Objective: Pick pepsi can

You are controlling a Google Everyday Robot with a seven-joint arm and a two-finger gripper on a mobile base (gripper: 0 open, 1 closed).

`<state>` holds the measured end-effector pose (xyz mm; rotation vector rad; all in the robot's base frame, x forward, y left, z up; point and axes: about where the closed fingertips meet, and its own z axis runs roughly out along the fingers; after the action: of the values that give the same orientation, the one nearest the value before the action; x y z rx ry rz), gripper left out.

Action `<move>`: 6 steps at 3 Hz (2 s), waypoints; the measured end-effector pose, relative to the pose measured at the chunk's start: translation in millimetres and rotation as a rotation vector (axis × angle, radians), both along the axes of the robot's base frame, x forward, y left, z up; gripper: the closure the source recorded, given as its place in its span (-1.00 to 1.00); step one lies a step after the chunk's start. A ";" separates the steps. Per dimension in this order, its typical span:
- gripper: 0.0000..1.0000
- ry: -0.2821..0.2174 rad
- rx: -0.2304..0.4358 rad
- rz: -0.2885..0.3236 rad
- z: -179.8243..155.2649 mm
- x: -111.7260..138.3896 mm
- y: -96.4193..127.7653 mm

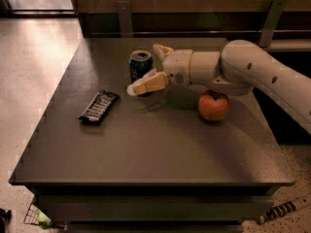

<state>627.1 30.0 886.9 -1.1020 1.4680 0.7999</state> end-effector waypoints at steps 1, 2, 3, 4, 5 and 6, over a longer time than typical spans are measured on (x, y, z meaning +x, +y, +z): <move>-0.72 0.001 0.002 0.005 -0.3 0.7 3.8; 0.07 0.001 0.002 0.012 0.0 -0.6 8.2; 0.55 0.001 0.002 0.015 0.2 -1.1 10.0; 1.00 0.001 0.003 0.021 0.5 -2.0 13.5; 1.00 0.005 0.009 0.030 7.5 -1.6 16.3; 1.00 0.004 0.013 0.037 29.8 -0.6 18.5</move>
Offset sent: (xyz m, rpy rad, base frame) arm 0.0007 0.0038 -0.0003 0.0018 0.0014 0.0048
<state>626.5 48.6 916.7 -1.1214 1.4476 0.8363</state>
